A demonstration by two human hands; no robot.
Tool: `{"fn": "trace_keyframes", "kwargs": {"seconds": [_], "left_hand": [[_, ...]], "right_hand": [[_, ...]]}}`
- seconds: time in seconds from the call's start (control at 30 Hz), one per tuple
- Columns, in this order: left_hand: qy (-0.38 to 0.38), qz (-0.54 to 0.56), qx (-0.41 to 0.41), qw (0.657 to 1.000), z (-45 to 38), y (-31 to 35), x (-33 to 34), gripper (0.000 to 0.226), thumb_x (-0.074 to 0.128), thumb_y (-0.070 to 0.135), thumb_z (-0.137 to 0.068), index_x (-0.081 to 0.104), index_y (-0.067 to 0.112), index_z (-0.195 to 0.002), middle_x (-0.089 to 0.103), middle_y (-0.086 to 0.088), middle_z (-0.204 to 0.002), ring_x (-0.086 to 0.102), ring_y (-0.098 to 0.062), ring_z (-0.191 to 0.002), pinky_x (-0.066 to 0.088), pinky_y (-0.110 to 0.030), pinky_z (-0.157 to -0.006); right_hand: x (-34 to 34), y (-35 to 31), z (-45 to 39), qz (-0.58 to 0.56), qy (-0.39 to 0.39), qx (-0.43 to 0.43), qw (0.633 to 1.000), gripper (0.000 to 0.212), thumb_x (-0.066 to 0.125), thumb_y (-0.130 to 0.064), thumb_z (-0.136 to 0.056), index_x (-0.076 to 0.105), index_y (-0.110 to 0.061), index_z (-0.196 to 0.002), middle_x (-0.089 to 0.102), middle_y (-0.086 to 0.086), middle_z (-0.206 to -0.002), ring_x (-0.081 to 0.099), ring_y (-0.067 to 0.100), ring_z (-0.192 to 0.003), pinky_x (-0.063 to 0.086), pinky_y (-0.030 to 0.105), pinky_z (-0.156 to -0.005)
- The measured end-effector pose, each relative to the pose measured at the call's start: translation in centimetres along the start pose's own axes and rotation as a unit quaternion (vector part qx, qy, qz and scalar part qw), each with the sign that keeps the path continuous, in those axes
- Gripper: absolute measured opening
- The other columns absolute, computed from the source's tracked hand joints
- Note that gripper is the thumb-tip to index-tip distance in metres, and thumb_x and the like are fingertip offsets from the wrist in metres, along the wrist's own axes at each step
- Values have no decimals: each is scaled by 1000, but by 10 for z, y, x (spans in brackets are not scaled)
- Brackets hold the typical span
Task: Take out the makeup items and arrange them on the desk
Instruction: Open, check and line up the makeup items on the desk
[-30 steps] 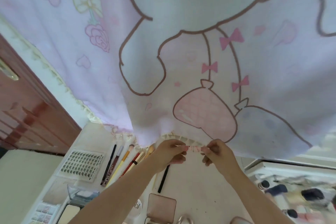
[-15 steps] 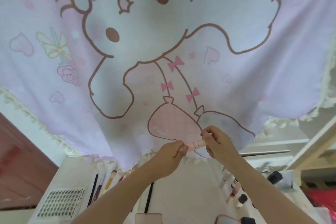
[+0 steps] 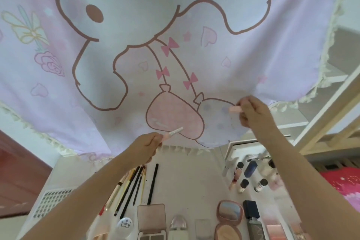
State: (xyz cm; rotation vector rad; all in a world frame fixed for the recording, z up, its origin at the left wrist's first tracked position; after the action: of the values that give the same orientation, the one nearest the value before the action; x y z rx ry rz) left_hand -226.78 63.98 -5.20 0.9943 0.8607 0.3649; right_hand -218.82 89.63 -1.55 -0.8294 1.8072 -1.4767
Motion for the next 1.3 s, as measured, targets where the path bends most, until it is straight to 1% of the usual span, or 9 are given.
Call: {"fn": "trace_keyframes", "kwargs": {"seconds": [0.27,0.6,0.73,0.87,0.93,1.03,1.1,1.2,1.3], "left_hand": [[3,65,76,995,-10,20,24,34,26,14,-100,43,13,-70,29,2,-54,27,-1,-34,24,-11,-39],[-25,14,83,996,-20,13,39,34,27,17,-100,44,17,-71,29,1,-55,27,-2,-32,24,-11,-39],[-44,-9,88,995,-28,3,48,31,30,16,-100,45,19,-73,32,2,-55,31,-1,-34,26,-10,-41],[-90,-84,90,988,-44,-16,67,16,38,17,-98,53,15,-92,49,11,-69,47,5,-56,37,-5,-52],[-113,-102,87,985,-55,-31,83,20,44,15,-96,57,8,-109,54,10,-81,52,-3,-71,38,-5,-62],[-135,-122,96,979,-70,-51,112,24,50,16,-93,58,5,-113,56,1,-94,52,-11,-88,35,-5,-70],[-140,-127,97,977,-80,-60,131,21,53,13,-91,61,3,-109,62,-9,-99,53,-15,-91,33,-6,-69],[-140,-144,95,975,-92,-72,156,20,57,12,-87,64,3,-104,65,-14,-105,54,-21,-91,31,-14,-69],[-153,-138,80,975,-97,-83,176,22,60,11,-84,65,5,-105,65,-15,-105,48,-13,-83,31,-14,-65]], "right_hand": [[42,4,9,-7,-91,-5,996,34,36,-6,-96,45,-14,-64,35,-12,-33,28,1,-31,22,11,-34],[48,18,16,32,-156,21,987,31,37,-5,-95,47,-13,-66,38,-12,-35,29,2,-33,24,11,-37],[44,27,16,127,-186,15,974,30,42,-10,-94,50,-20,-67,43,-14,-35,32,3,-33,26,10,-39],[33,39,18,266,-238,6,934,28,47,-15,-91,48,-28,-67,49,-8,-55,41,4,-48,33,10,-48],[27,49,21,311,-264,17,913,20,49,-14,-90,53,-23,-72,51,-2,-65,44,11,-57,35,10,-51],[24,66,26,413,-299,13,860,13,50,-18,-89,60,-10,-93,52,-1,-75,48,14,-72,34,14,-58],[26,76,31,493,-324,-3,808,20,47,-23,-91,58,-10,-102,48,-7,-75,47,16,-80,34,21,-64],[31,91,43,587,-354,-20,728,28,40,-26,-94,51,-10,-114,57,2,-106,51,22,-104,40,30,-85],[36,109,58,638,-361,-20,680,28,36,-25,-96,47,-10,-117,54,8,-115,51,24,-110,42,32,-87]]}}
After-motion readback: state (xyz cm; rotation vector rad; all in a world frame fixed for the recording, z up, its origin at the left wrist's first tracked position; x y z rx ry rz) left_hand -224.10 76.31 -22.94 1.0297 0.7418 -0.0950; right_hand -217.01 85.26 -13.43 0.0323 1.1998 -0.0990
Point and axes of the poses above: each hand's wrist, its own z-axis away from the middle knuckle, its own x-axis out of the palm, y = z × x, the point moved 3 cm from there along -z, towards the middle knuckle
